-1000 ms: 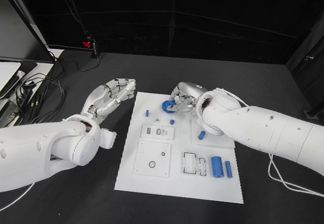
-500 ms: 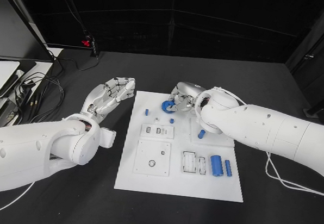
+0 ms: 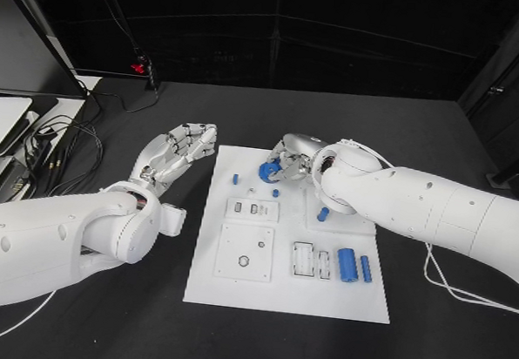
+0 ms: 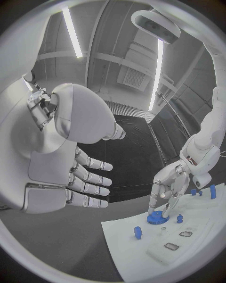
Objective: Assemble the parts on the task board
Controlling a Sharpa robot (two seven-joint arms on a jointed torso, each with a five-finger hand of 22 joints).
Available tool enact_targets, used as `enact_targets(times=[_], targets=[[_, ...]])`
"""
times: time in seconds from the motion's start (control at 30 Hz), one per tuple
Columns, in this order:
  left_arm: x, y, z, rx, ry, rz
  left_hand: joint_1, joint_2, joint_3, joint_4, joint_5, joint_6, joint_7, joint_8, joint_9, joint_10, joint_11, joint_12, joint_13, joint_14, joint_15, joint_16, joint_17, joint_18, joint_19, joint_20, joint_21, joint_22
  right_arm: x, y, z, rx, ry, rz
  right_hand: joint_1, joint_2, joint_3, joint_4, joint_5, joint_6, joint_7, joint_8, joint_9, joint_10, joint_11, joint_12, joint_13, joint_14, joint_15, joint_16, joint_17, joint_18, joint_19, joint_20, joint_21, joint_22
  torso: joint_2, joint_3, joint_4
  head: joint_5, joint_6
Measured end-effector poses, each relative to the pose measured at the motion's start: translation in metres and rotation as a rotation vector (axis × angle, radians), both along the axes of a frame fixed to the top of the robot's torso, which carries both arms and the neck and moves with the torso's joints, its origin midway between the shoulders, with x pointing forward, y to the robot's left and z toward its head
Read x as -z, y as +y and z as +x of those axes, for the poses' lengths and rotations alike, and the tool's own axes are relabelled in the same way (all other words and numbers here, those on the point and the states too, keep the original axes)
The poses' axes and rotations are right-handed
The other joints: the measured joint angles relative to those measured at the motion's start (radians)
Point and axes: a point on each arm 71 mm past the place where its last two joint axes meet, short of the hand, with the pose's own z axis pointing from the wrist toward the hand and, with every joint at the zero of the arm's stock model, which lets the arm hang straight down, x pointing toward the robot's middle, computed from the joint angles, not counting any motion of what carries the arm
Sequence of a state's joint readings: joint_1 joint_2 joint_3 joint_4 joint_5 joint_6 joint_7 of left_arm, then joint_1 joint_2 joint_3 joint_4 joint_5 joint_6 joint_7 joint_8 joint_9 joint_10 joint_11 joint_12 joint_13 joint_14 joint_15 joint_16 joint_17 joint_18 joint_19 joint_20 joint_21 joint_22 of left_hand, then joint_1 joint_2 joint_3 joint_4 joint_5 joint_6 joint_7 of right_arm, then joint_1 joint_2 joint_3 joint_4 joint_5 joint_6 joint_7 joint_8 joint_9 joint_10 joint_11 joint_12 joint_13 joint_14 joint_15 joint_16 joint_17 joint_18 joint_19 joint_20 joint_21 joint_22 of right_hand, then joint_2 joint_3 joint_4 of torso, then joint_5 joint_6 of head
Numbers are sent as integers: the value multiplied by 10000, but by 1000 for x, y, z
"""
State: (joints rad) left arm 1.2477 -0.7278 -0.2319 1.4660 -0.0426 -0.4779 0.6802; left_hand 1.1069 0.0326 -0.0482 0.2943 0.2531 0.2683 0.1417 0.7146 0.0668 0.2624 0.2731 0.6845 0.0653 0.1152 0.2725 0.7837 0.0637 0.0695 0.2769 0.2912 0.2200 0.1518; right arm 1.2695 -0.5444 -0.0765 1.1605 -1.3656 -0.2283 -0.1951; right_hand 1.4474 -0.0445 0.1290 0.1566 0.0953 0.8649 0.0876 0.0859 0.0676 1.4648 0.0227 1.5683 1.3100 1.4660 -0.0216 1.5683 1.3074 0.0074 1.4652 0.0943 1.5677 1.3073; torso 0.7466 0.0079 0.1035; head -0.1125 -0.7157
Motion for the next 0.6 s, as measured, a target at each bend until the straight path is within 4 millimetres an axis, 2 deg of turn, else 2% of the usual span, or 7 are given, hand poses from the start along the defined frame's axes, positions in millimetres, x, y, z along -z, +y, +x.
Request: enact_targets(times=[0.17, 0.37, 0.6], targets=[[0, 0, 0, -4, 0, 2, 0, 0, 0, 0, 0, 0, 0, 0, 0, -1, 0, 0, 0, 0, 0, 0, 0, -1, 0, 0, 0, 0, 1, -1, 0, -15, 76, -48, -1, 0, -27, -27, -146, -127, -55, -53, -4, 4, -67, 0, 1, -26, -59, 0, 0, 0, -18, -51, 0, 0, -1, -1, 0, 12, -6], [0, 1, 0, -14, 0, 8, 0, 0, 0, 0, 0, 0, 0, 0, 0, 0, 0, 0, 0, 0, 0, 0, 0, -1, 0, 0, 40, 0, 1, -2, -1, -78, 87, -33, -133, -132, -116, 62, -229, -446, -229, -166, -1, 10, -167, 0, 0, 8, -163, 0, 0, 0, 15, -156, 0, 0, -1, -2, -9, 12, -11], [0, 1, 1, -17, -1, 11, 0, -1, 0, 0, -1, 0, 0, 0, 0, 0, 0, 0, 0, 0, 0, 0, 0, -1, -36, 36, 40, 0, -1, -1, -4, -324, -138, 292, -265, -269, -239, 185, -268, -709, -324, -166, -1, 19, -302, 0, 0, -15, -259, 0, -1, 1, 6, -238, 0, 0, -1, -1, -12, -23, 12]])
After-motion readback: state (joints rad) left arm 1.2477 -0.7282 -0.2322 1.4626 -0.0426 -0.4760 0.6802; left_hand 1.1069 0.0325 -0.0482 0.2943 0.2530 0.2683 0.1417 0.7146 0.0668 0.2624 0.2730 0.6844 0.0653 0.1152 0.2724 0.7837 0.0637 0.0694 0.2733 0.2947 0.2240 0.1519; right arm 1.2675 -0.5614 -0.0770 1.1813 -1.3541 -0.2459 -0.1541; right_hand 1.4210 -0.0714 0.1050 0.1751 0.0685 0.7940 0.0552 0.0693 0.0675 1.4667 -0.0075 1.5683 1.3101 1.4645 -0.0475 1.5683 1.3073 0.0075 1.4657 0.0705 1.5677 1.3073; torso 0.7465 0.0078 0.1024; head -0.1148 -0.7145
